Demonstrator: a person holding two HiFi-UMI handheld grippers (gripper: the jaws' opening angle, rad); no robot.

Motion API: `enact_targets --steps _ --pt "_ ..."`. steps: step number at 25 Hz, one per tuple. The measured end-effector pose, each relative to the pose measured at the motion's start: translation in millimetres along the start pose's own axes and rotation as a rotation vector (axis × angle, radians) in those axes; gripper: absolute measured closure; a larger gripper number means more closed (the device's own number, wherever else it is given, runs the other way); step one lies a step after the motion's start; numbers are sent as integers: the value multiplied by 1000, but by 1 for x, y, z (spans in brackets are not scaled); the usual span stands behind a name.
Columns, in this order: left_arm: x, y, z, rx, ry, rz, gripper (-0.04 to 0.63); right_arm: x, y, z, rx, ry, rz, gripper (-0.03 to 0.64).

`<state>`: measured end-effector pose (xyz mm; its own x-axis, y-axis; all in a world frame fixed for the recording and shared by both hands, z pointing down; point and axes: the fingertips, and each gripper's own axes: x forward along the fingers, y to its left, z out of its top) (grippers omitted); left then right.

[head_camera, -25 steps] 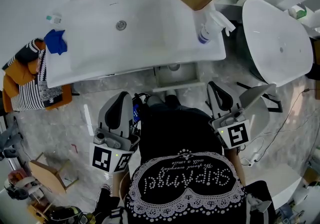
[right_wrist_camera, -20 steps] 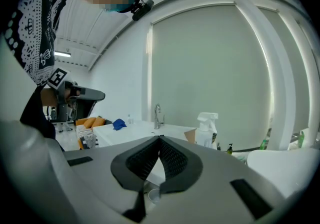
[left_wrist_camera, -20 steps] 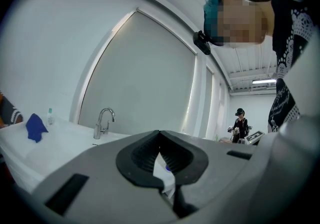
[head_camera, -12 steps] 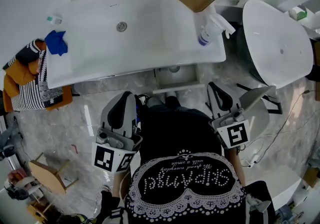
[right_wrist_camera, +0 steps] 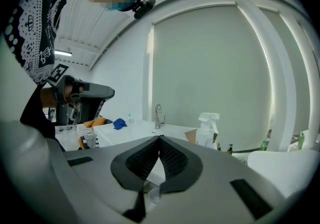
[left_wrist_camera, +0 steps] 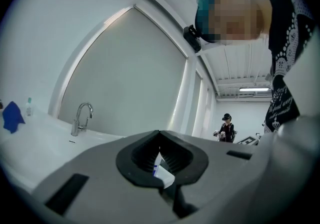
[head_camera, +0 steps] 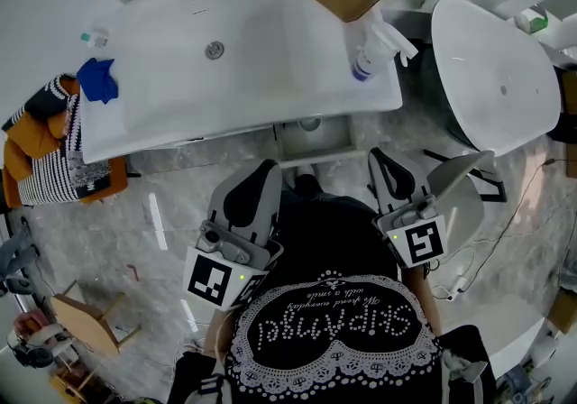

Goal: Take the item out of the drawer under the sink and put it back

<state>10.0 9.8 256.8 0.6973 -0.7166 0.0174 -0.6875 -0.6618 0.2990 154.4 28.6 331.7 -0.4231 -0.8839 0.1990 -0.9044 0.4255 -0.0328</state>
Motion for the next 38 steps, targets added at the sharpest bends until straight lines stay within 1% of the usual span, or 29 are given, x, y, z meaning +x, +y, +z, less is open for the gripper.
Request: enact_targets --steps 8,12,26,32,38 --pt "-2 -5 -1 -2 -3 -3 591 -4 5 -1 -2 -5 6 598" --pt "-8 -4 -1 4 1 8 591 -3 9 -2 -3 0 19 598" --pt "-32 13 1 -11 -16 108 591 14 30 -1 -21 13 114 598" --pt "-44 30 6 0 -32 172 591 17 30 -3 -22 22 123 598" --pt "-58 39 9 24 -44 193 591 19 27 -5 -23 27 126 598"
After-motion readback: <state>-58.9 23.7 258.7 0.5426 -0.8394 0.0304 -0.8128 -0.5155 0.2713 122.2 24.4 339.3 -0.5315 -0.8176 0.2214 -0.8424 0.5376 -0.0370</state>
